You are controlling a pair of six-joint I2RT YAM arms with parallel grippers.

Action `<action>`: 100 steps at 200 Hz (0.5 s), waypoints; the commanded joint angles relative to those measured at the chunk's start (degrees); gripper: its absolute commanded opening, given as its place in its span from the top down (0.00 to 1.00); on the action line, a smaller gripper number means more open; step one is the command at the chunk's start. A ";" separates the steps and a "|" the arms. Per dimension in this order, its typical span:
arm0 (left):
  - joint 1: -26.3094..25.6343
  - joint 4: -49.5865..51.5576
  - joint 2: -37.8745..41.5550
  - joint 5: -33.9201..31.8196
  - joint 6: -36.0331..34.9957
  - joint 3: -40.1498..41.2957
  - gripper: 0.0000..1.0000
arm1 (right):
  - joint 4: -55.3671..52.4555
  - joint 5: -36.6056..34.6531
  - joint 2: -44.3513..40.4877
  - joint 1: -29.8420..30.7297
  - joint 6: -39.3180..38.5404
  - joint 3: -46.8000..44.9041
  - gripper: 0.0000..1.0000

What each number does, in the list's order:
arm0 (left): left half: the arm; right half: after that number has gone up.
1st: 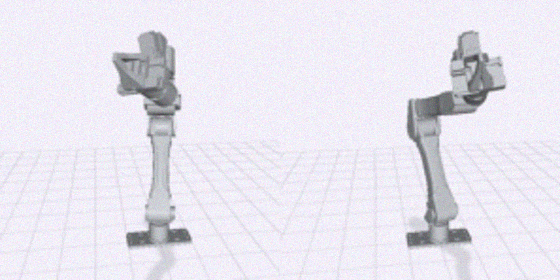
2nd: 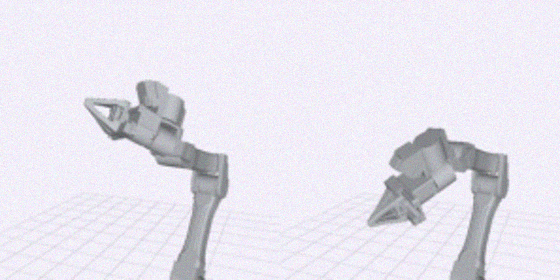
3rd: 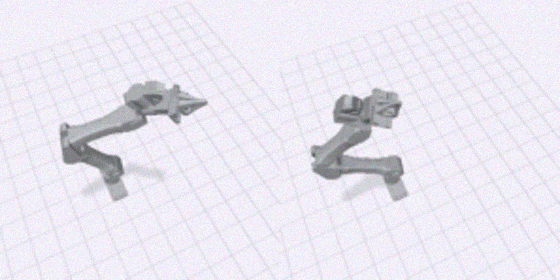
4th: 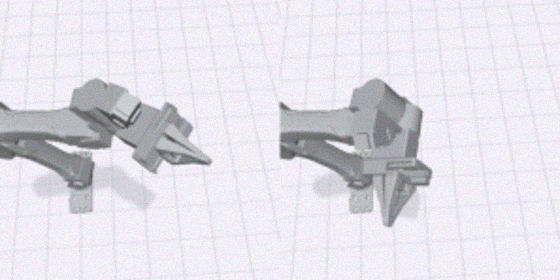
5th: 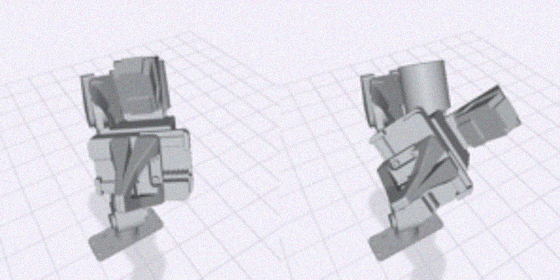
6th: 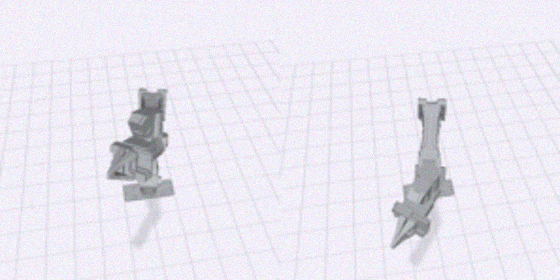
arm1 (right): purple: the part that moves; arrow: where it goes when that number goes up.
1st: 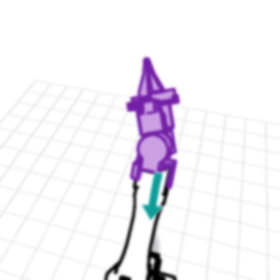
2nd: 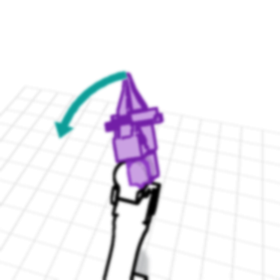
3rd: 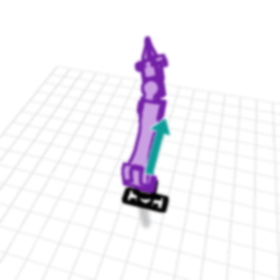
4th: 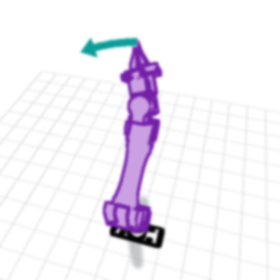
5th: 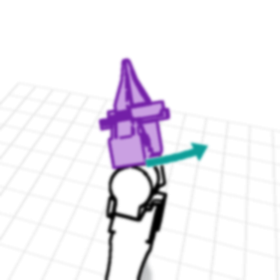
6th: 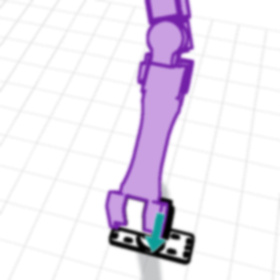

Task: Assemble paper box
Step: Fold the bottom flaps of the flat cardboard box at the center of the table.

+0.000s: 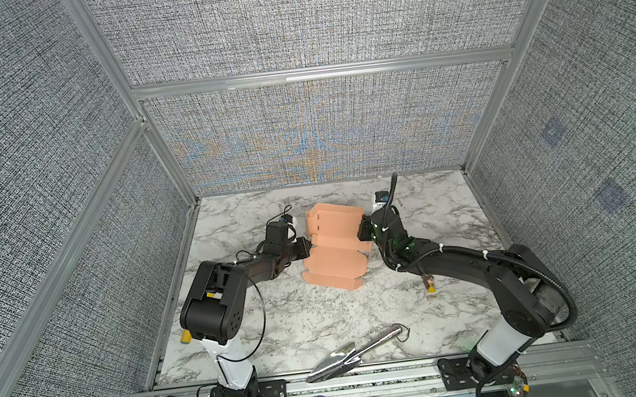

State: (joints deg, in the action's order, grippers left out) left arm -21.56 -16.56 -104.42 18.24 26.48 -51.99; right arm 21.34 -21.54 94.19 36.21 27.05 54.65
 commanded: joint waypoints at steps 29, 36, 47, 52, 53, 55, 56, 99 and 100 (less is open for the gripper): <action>-0.94 -5.16 1.67 3.39 -0.77 2.06 0.76 | 3.51 0.45 0.25 0.18 -1.20 -0.66 1.00; -0.93 -4.73 1.75 3.32 -1.06 2.23 0.76 | 3.63 0.45 0.29 0.18 -1.34 -0.84 1.00; -0.94 -4.38 1.92 3.13 -1.39 2.61 0.76 | 4.19 0.53 0.40 0.18 -1.72 -1.19 1.00; -0.94 -4.22 2.02 3.11 -1.50 2.93 0.76 | 4.52 0.69 0.55 0.18 -1.95 -1.21 1.00; -0.94 -4.20 2.07 3.07 -1.51 2.98 0.76 | 4.60 0.70 0.55 0.18 -1.97 -1.22 1.00; -0.89 -4.19 2.17 3.08 -1.63 3.02 0.76 | 4.79 0.75 0.51 0.18 -2.12 -1.22 1.00; -0.92 -4.19 2.19 3.06 -1.66 3.16 0.76 | 4.86 0.77 0.49 0.18 -2.19 -1.22 1.00; -0.89 -5.38 5.87 2.97 -2.07 8.03 0.76 | 9.51 0.63 1.04 0.56 -4.78 -5.73 1.00; -0.92 -5.40 5.97 2.95 -2.10 8.08 0.76 | 9.60 0.62 1.06 0.55 -4.84 -5.76 1.00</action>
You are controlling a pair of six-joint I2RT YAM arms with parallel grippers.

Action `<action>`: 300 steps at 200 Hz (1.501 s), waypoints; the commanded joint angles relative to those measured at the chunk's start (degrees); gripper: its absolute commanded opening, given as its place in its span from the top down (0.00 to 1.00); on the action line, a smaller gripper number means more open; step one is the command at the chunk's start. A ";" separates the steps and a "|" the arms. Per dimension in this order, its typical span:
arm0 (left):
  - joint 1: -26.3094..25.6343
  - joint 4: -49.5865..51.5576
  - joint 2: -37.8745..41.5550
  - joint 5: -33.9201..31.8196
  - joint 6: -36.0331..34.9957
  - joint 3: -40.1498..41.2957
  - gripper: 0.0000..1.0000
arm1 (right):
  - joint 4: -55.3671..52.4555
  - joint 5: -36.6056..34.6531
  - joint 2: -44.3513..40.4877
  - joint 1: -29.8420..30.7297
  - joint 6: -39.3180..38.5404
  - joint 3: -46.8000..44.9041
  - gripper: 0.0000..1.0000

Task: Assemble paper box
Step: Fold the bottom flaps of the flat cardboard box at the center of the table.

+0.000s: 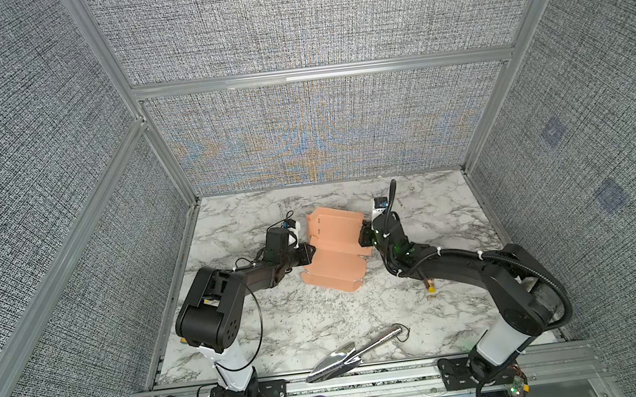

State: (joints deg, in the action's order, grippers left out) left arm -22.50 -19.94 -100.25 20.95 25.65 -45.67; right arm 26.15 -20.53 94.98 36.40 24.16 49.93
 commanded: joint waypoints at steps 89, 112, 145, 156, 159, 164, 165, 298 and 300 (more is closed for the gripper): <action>3.64 6.89 7.16 -9.33 -2.31 -1.58 0.76 | 8.21 0.79 -0.29 0.51 -4.41 -2.61 1.00; 3.78 9.04 4.70 -9.00 -4.95 -6.92 0.72 | 8.13 0.78 -0.82 0.52 -4.55 -2.53 1.00; 3.78 11.04 -0.61 -6.41 -9.40 -12.17 0.69 | 7.43 1.15 -1.22 0.60 -4.51 -1.77 1.00; 3.78 10.64 -1.29 -4.81 -10.19 -12.59 0.68 | 7.33 1.19 -1.39 0.60 -4.57 -1.69 1.00; 3.78 10.53 -1.41 -4.45 -10.35 -12.72 0.68 | 7.33 1.22 -1.45 0.62 -4.62 -1.64 1.00; 3.78 10.33 -1.65 -3.92 -10.50 -12.92 0.68 | 7.33 1.21 -1.55 0.68 -4.65 -1.60 1.00; 3.78 10.31 -1.72 -3.78 -10.52 -12.94 0.68 | 7.33 1.20 -1.55 0.68 -4.69 -1.59 1.00; 3.87 7.19 -4.66 13.30 -15.30 -15.69 0.68 | 7.69 2.63 -2.08 0.78 -5.44 -1.51 1.00; 3.87 7.09 -4.68 13.43 -15.35 -15.68 0.68 | 7.69 2.68 -2.08 0.78 -5.44 -1.51 1.00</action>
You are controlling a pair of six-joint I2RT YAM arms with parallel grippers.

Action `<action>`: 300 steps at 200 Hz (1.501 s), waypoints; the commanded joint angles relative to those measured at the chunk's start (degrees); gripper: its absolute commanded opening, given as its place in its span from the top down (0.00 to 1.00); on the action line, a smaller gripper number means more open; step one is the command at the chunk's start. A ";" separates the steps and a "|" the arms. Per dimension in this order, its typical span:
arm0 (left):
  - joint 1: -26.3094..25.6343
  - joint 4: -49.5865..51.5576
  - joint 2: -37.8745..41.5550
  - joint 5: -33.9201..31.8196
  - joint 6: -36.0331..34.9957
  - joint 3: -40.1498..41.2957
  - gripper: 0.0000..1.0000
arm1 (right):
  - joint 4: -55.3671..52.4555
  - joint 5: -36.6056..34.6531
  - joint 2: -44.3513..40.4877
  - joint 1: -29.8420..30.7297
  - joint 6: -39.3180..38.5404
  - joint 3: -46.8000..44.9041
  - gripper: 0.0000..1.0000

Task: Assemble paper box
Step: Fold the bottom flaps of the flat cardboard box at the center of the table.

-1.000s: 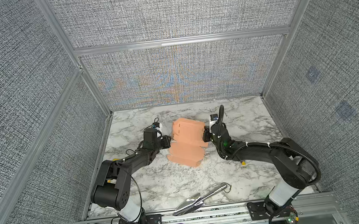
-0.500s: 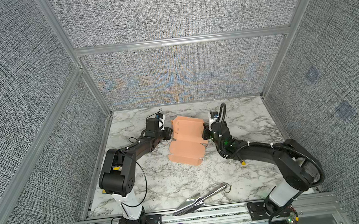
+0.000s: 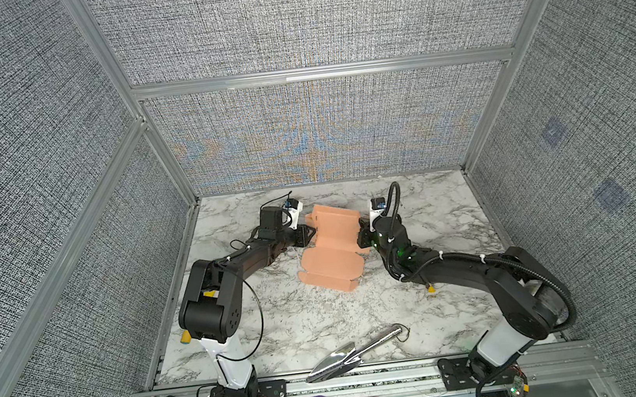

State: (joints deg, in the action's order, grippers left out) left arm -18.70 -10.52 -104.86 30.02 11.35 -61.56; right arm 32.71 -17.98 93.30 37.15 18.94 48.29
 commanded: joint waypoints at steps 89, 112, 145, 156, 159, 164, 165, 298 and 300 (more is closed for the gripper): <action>2.26 -4.88 5.17 4.36 -0.21 5.72 0.70 | 1.04 1.22 0.35 -0.14 -1.53 0.72 1.00; 3.14 -6.88 7.99 4.52 1.52 8.01 0.71 | 2.56 1.10 0.81 -0.13 -3.76 0.14 1.00; 3.73 -9.19 10.46 2.89 2.67 7.32 0.71 | 4.51 1.28 1.36 -0.14 -5.71 -0.57 1.00; 3.86 -10.16 10.39 3.57 2.31 6.05 0.71 | 4.58 1.34 1.43 -0.14 -6.03 -0.58 1.00; 3.92 -10.41 10.31 3.82 2.04 5.73 0.71 | 4.70 1.41 1.38 -0.14 -6.09 -0.62 1.00; 4.01 -10.63 10.21 3.98 1.79 5.11 0.71 | 4.81 1.50 1.36 -0.14 -6.21 -0.62 1.00; 4.02 -10.64 10.20 3.95 1.72 4.90 0.71 | 4.81 1.48 1.36 -0.14 -6.25 -0.68 1.00; 1.46 -2.96 -4.26 4.63 4.41 -14.41 0.71 | 5.42 1.72 2.14 -0.10 -7.46 0.33 1.00; 1.36 -2.74 -4.36 4.44 4.36 -14.49 0.71 | 5.41 1.76 2.15 -0.13 -7.50 0.32 1.00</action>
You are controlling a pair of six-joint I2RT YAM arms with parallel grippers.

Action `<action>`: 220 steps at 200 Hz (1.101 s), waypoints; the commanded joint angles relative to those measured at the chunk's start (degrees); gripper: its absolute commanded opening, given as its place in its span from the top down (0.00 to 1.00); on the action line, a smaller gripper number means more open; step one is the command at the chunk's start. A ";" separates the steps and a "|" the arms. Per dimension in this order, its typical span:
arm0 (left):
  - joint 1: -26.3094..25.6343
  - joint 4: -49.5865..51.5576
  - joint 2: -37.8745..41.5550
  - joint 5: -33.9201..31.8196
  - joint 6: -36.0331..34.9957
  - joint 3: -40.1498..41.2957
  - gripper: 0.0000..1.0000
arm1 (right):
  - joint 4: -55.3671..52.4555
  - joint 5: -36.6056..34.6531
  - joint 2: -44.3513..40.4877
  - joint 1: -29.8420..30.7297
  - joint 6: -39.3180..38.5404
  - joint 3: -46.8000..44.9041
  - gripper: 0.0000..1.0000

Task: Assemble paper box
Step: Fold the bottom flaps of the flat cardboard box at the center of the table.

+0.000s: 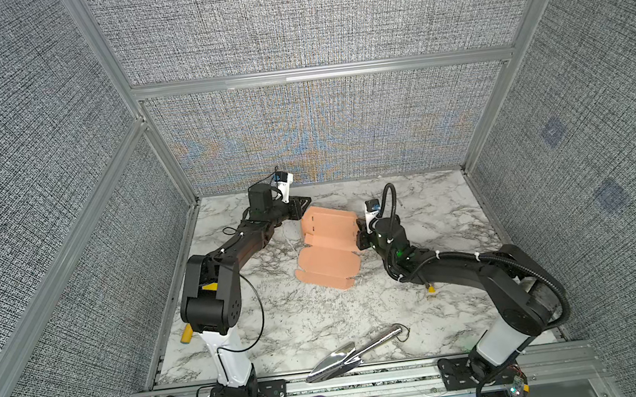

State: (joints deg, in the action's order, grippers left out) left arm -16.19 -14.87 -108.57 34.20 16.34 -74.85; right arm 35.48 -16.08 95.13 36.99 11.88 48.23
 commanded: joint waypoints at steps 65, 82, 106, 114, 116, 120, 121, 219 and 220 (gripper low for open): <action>-4.18 8.16 -2.12 -4.72 -4.76 -2.84 0.71 | 3.40 -0.16 1.11 0.12 -0.85 0.41 1.00; -4.64 8.37 -2.06 -5.01 -4.44 -2.52 0.71 | 3.82 -0.36 1.20 0.23 -0.90 0.20 1.00; -4.91 7.82 -1.38 -5.53 -2.49 -1.54 0.71 | 4.19 -0.44 1.37 0.19 -0.87 0.21 1.00; -4.91 7.40 -1.12 -5.46 -1.40 -1.27 0.71 | 4.33 -0.53 1.62 0.25 -0.89 0.12 1.00; -4.91 7.34 -1.05 -5.46 -1.20 -1.20 0.71 | 4.33 -0.60 1.63 0.20 -0.89 0.20 1.00; -4.91 7.27 -0.92 -5.50 -0.60 -1.09 0.71 | 4.38 -0.67 1.71 0.21 -0.89 0.07 1.00; -4.91 7.25 -0.93 -5.52 -0.43 -1.09 0.71 | 4.40 -0.69 1.67 0.24 -0.89 0.09 1.00; -2.64 16.05 6.70 -17.42 2.00 0.58 0.53 | 5.91 -0.44 1.71 0.18 -1.16 -0.78 1.00; -2.63 16.08 6.79 -17.50 1.88 0.67 0.54 | 5.91 -0.40 1.72 0.18 -1.11 -0.77 1.00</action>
State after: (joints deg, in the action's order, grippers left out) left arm -19.62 -2.98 -103.46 21.08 18.85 -75.00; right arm 38.37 -16.29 96.95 37.15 11.07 47.59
